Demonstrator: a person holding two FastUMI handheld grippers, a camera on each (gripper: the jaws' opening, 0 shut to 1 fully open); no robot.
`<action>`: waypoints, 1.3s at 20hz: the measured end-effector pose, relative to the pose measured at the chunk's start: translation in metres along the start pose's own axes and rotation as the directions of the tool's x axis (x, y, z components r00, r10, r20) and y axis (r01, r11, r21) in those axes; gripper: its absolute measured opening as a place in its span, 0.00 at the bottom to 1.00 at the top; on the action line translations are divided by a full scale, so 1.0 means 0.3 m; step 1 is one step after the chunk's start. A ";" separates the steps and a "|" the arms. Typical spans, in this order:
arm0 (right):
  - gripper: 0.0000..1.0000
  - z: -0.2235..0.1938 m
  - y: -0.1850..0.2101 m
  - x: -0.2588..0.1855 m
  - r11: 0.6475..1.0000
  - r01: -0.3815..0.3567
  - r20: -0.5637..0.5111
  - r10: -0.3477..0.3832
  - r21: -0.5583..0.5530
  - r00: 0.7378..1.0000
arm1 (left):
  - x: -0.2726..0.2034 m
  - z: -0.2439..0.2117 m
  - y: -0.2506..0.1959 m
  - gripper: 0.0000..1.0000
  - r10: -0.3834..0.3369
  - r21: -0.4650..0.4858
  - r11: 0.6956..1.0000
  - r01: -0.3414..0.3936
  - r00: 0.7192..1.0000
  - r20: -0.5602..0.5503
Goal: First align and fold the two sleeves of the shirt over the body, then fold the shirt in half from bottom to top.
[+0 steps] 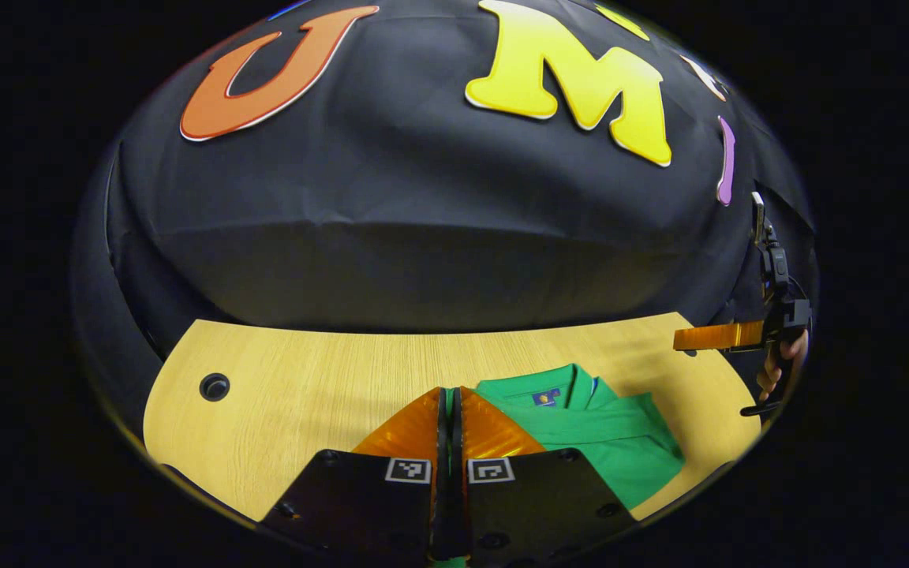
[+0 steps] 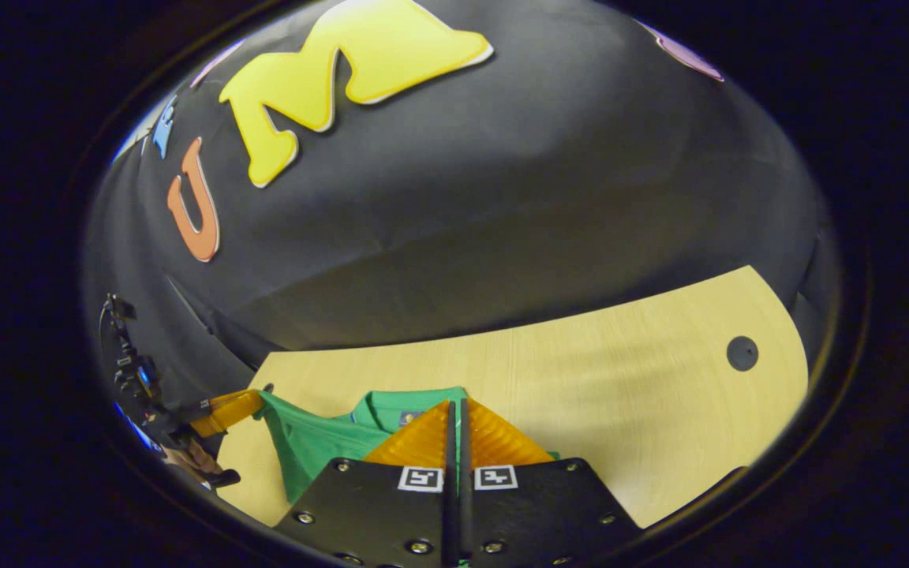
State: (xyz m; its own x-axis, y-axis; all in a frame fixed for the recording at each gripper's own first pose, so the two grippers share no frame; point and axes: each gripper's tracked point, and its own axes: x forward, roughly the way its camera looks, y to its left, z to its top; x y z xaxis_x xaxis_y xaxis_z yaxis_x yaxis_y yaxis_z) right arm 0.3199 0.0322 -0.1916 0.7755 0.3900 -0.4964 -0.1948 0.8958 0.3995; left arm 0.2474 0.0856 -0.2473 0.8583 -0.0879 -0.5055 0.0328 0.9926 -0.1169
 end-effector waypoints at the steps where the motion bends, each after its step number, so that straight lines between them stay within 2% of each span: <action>1: 0.00 -0.016 0.004 0.009 1.000 0.003 -0.010 -0.003 0.003 1.000 | 0.030 -0.027 0.017 0.04 0.022 0.006 1.000 -0.022 1.000 -0.013; 3: 0.00 -0.032 -0.004 0.037 1.000 0.017 -0.018 -0.016 0.018 1.000 | 0.082 -0.094 0.040 0.08 0.044 -0.002 0.999 -0.044 0.997 -0.062; 5: 0.00 -0.042 -0.013 0.055 0.999 0.040 -0.017 -0.040 0.014 0.999 | 0.112 -0.165 0.051 0.18 0.058 -0.014 0.998 -0.060 0.991 -0.120; 7: 0.01 -0.037 -0.018 0.058 0.997 0.077 -0.009 -0.077 -0.015 0.997 | 0.109 -0.210 0.074 0.39 0.075 -0.028 0.996 -0.080 0.985 -0.156; 9: 0.04 -0.031 -0.011 0.045 0.994 0.097 0.000 -0.097 -0.052 0.995 | 0.091 -0.212 0.099 0.77 0.099 -0.053 0.993 -0.109 0.983 -0.154; 10: 0.24 -0.030 -0.001 0.037 0.992 0.101 0.005 -0.101 -0.069 0.995 | 0.079 -0.198 0.110 0.96 0.108 -0.068 0.991 -0.118 0.984 -0.144; 12: 0.66 -0.008 0.015 0.002 0.990 0.120 0.025 -0.119 -0.079 0.993 | 0.043 -0.170 0.118 0.98 0.117 -0.095 0.987 -0.129 0.986 -0.122; 13: 0.73 -0.006 0.020 -0.008 0.988 0.134 0.040 -0.131 -0.080 0.991 | 0.018 -0.154 0.127 0.99 0.128 -0.104 0.985 -0.139 0.986 -0.111; 16: 0.72 0.024 0.054 -0.096 0.981 0.170 0.091 -0.161 -0.093 0.983 | -0.086 -0.095 0.125 0.99 0.156 -0.111 0.980 -0.164 0.985 -0.078; 19: 0.72 0.049 0.084 -0.228 0.956 0.246 0.155 -0.221 -0.163 0.963 | -0.211 -0.026 0.097 0.99 0.165 -0.103 0.980 -0.168 0.986 -0.038; 23: 0.72 0.088 0.218 -0.464 0.931 0.288 0.289 -0.218 -0.225 0.932 | -0.433 0.122 0.020 0.99 0.145 -0.114 0.984 -0.136 0.987 0.076; 26: 0.72 0.084 0.324 -0.667 0.926 0.297 0.379 -0.195 -0.233 0.905 | -0.630 0.202 -0.017 0.99 0.166 -0.105 0.983 -0.149 0.969 0.182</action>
State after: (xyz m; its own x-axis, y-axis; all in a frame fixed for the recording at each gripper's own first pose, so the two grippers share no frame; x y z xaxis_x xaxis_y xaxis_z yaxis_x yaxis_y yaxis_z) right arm 0.1611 0.0359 -0.0339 0.9670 0.0973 -0.2353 -0.0896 0.9950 0.0430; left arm 0.1161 0.1023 -0.0993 0.9303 0.0953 -0.3542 -0.1495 0.9803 -0.1290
